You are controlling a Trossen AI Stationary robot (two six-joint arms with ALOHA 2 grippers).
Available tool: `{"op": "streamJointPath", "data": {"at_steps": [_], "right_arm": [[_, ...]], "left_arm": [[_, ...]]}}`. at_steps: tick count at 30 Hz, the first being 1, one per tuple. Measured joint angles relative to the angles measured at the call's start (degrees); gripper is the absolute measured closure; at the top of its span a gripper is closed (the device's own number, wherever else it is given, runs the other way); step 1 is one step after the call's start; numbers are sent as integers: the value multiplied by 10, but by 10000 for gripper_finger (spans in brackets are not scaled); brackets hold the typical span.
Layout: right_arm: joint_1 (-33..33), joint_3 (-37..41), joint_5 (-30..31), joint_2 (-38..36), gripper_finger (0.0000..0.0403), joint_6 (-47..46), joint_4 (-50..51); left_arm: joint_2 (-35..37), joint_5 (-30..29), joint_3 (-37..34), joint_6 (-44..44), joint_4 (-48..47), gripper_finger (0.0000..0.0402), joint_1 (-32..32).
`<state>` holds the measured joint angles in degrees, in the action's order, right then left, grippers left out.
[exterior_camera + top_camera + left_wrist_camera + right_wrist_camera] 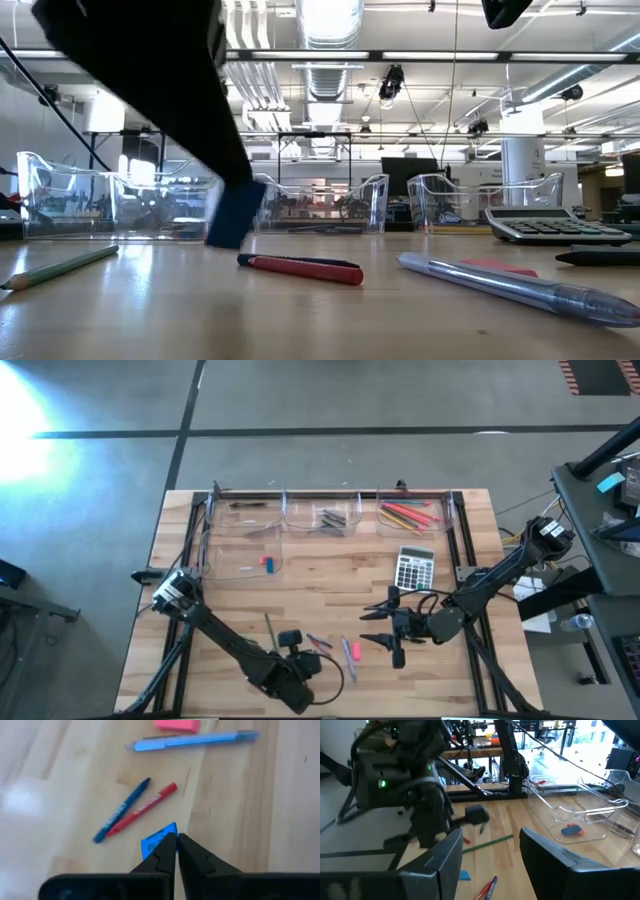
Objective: Sort crayons/erasers/pens/pencils in bins
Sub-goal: Put the blue eraser into the bottom transparent bin
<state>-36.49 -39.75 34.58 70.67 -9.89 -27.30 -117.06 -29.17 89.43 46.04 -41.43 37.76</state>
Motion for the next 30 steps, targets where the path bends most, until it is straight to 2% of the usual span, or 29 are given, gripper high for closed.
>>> {"op": "streamJointPath", "data": {"at_steps": [7, 13, 19, 25, 30], "right_arm": [[0, 0, 0, 0, 216, 0, -1], [0, 0, 0, 0, 216, 0, 0], [0, 0, 0, 0, 216, 3, -1], [0, 0, 0, 0, 216, 3, -1], [0, 0, 0, 0, 216, 0, 0]], "left_arm": [[56, -50, 0, 1, -66, 401, 7], [129, -117, -4, 43, -215, 401, 7], [221, -158, -35, 103, -366, 401, -26], [331, -157, -135, 102, -386, 401, -103], [425, -103, -258, 77, -343, 401, -180]]}}
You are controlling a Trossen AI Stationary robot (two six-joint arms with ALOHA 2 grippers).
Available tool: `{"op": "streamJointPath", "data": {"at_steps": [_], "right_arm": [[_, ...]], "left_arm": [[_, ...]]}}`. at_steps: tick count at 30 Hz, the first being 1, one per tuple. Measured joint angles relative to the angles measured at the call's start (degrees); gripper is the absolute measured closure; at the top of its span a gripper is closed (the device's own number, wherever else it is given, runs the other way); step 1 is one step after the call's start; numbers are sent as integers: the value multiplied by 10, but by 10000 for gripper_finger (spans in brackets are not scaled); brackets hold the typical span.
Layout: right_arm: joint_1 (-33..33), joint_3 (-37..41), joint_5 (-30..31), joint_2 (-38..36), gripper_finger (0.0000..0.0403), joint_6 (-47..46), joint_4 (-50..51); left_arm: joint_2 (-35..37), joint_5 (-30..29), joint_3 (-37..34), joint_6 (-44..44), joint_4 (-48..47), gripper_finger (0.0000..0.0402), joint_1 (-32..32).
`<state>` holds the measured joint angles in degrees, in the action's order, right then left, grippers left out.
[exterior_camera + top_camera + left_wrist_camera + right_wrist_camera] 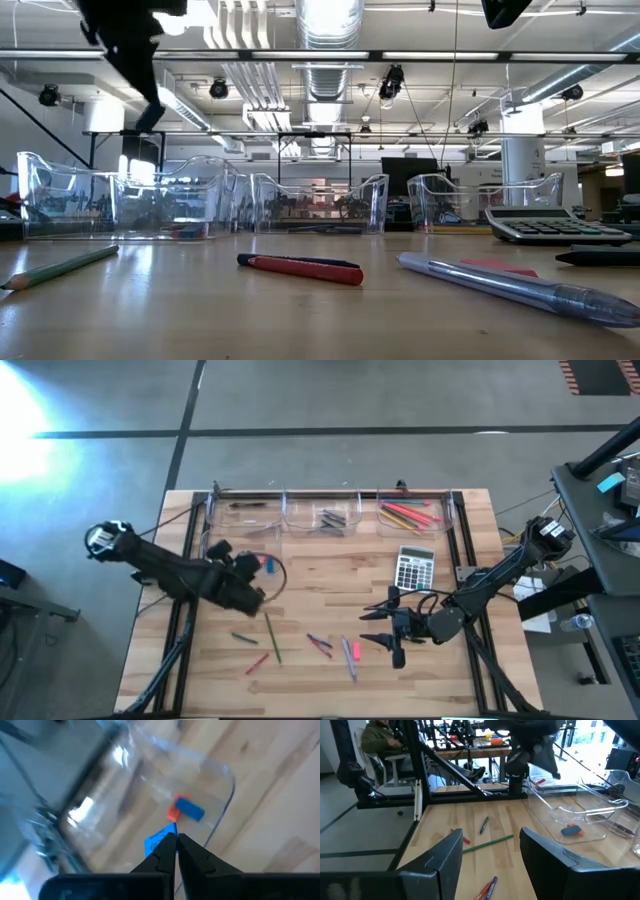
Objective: Sort crayons/erasers/pens/pencils in bins
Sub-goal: Put the blue eraser into the bottom transparent bin, then put the black pen into the top left transparent bin
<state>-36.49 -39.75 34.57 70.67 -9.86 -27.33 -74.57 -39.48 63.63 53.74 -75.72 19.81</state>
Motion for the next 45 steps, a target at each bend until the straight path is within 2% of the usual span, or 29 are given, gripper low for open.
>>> {"op": "streamJointPath", "data": {"at_steps": [5, 9, 17, 22, 26, 32, 36, 42, 45], "right_arm": [[0, 0, 0, 0, 216, 0, 0], [0, 0, 0, 0, 216, 0, 0], [0, 0, 0, 0, 216, 0, 0], [0, 0, 0, 0, 216, 0, 1], [0, 0, 0, 0, 216, -1, 5], [0, 0, 0, 0, 216, -2, 6], [0, 0, 0, 0, 216, -2, 7], [0, 0, 0, 0, 216, -2, 10], [0, 0, 0, 0, 216, -2, 13]], "left_arm": [[82, 86, -100, -63, 111, 400, -51], [118, 88, -139, -65, 142, 372, -62], [142, 62, -132, -64, 148, 275, -63], [172, 43, -96, -104, 172, 240, -56], [228, 8, -90, -204, 294, 235, -22], [312, -4, -166, -381, 525, 235, 8], [370, 6, -225, -420, 617, 235, 9], [473, 78, -336, -454, 768, 235, 10], [532, 79, -398, -456, 825, 235, 10]]}}
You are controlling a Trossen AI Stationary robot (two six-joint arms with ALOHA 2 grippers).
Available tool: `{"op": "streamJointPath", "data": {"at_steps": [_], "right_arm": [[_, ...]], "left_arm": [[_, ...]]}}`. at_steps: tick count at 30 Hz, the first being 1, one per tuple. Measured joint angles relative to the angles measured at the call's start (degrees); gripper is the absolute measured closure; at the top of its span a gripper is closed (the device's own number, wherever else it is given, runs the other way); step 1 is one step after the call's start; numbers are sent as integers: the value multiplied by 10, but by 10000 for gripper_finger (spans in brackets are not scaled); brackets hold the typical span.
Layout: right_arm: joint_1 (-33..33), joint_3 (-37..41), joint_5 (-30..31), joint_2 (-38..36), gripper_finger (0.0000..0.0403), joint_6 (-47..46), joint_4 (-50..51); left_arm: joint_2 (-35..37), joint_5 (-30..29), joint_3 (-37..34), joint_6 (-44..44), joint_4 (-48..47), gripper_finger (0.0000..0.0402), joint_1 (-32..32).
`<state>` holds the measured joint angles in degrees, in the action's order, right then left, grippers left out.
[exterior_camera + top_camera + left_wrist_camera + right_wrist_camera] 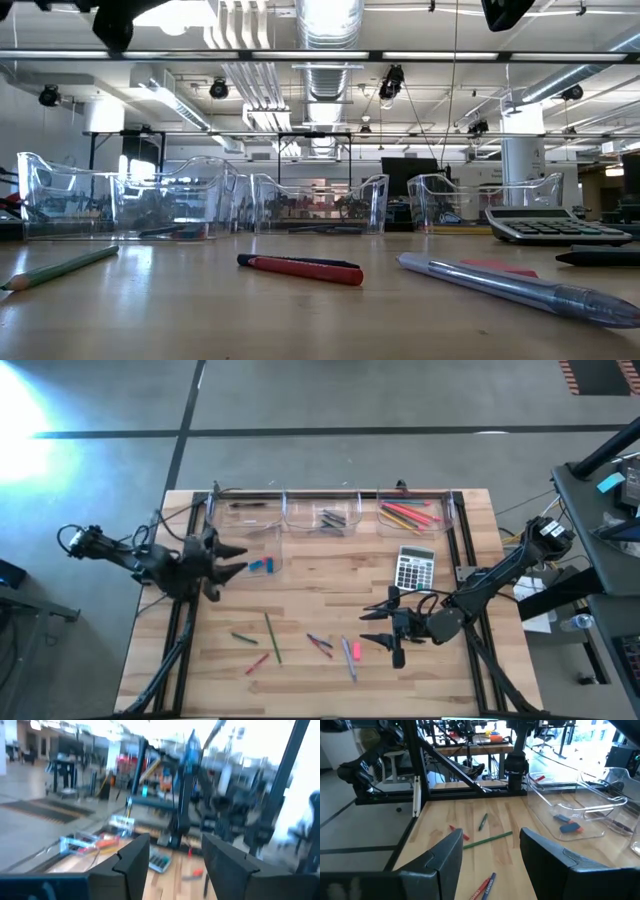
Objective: Sort crayons/erasers/pens/pencils in bins
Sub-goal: Put the black pen into the top left transparent bin
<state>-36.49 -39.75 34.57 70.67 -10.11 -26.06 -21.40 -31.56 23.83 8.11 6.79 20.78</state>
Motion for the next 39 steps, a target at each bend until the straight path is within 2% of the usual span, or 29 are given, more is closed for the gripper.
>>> {"op": "streamJointPath", "data": {"at_steps": [4, 10, 19, 21, 25, 28, 39], "right_arm": [[0, 0, 0, 0, 216, 0, 1], [0, 0, 0, 0, 216, 0, 1], [0, 0, 9, 0, 216, -4, 1], [0, 0, 55, 0, 216, -13, 1], [0, 0, 228, 1, 216, -94, 16], [0, 0, 309, 16, 216, -129, 35], [11, -11, 359, 68, 216, -117, 30]], "left_arm": [[72, -2, -58, 1, 42, 235, 0], [152, 0, -103, 4, 47, 235, 0], [198, 0, -136, 4, 46, 235, 0], [197, 0, -137, 4, 45, 235, 0], [186, 0, -137, 4, 48, 235, 0], [176, 1, -137, 4, 47, 235, 0], [145, 1, -137, 4, 47, 235, 0]]}}
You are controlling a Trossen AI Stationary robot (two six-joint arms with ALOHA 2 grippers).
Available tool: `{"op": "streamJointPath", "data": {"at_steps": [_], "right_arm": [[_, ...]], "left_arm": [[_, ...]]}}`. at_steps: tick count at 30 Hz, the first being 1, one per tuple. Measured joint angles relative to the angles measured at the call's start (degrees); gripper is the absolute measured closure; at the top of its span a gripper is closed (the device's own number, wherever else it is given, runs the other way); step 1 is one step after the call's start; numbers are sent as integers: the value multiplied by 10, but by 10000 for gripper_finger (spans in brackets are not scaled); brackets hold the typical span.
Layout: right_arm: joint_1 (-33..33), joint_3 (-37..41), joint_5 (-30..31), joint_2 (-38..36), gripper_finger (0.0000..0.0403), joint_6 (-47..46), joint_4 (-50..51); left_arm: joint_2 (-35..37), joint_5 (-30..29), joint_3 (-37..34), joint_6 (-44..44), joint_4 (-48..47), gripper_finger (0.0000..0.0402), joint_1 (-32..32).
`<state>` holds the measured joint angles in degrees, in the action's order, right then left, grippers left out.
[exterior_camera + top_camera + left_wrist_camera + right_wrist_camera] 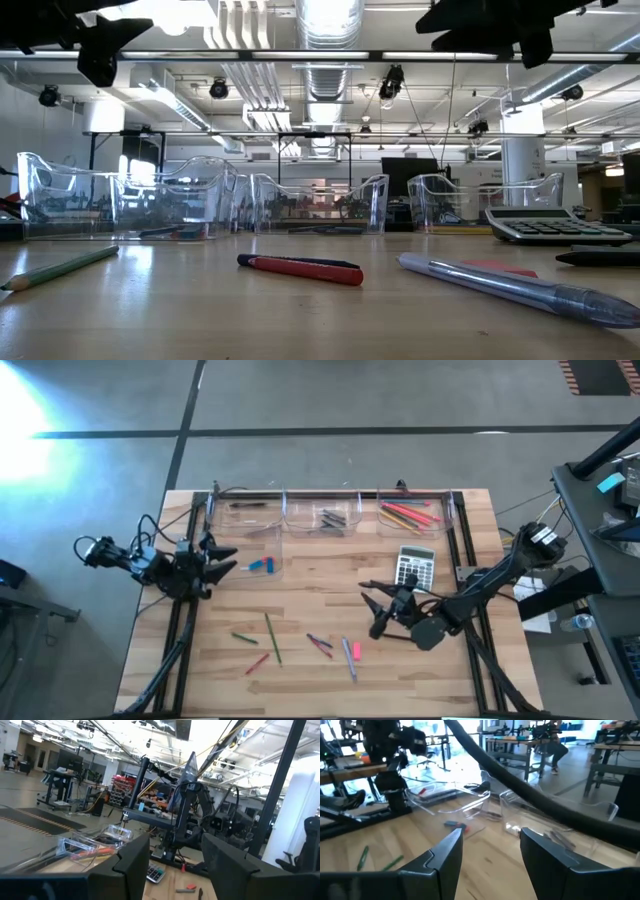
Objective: Sort crayons/erasers/pens/pencils in bins
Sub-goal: Put the black pen into the top left transparent bin
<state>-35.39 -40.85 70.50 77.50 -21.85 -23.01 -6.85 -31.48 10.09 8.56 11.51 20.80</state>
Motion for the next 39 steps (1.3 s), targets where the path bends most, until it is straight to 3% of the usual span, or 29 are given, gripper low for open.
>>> {"op": "streamJointPath", "data": {"at_steps": [14, 39], "right_arm": [[6, -34, 0, 33, 216, 34, 2], [12, -36, -32, 36, 216, 15, 3]], "left_arm": [[-39, 0, 0, 0, 0, 235, 0], [-92, 0, 0, 0, 0, 235, 0]]}}
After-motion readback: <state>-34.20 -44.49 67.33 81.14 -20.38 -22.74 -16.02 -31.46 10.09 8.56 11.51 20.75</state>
